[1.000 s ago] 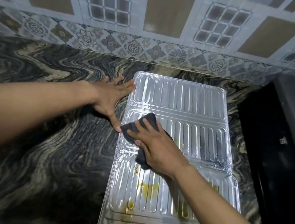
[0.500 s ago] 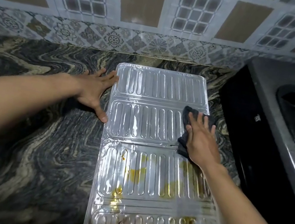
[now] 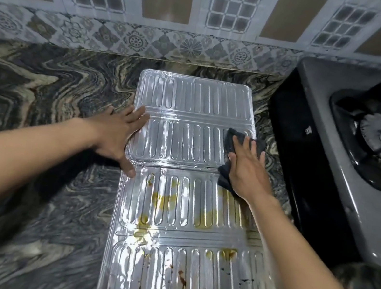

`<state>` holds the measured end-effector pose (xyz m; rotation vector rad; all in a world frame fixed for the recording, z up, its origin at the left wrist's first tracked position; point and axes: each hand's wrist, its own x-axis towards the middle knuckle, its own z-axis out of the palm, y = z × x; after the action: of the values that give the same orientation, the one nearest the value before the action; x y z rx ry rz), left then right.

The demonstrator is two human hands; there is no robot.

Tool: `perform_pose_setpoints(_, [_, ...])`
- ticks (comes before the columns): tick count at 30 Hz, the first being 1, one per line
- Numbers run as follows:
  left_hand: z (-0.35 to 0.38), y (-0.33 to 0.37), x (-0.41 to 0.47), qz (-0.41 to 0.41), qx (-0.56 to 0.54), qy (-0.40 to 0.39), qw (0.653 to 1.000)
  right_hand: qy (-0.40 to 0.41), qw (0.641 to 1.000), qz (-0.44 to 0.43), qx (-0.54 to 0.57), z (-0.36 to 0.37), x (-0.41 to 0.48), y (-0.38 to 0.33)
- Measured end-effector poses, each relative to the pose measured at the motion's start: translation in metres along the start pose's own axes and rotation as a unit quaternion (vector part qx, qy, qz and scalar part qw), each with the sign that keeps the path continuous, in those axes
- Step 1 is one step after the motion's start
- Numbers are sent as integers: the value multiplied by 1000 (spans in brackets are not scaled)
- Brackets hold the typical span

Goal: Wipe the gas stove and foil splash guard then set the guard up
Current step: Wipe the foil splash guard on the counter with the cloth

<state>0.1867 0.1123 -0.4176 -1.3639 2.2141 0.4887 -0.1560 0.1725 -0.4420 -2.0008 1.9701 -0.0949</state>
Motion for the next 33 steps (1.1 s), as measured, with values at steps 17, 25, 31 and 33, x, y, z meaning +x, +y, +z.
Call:
perform_pose_setpoints(17, [-7, -5, -1, 5, -9, 6, 1000, 59, 996, 26, -58, 34, -53, -7])
perform_pose_setpoints(25, [-3, -9, 0, -1, -18, 17, 1000, 37, 996, -51, -56, 44, -62, -76])
perform_pose_setpoints(31, [-11, -9, -2, 0, -5, -4, 1000, 16, 990, -140, -7, 61, -72, -135])
perform_pose_setpoints(33, [-12, -11, -2, 0, -4, -10, 1000, 3, 981, -195, -3, 63, -82, -133])
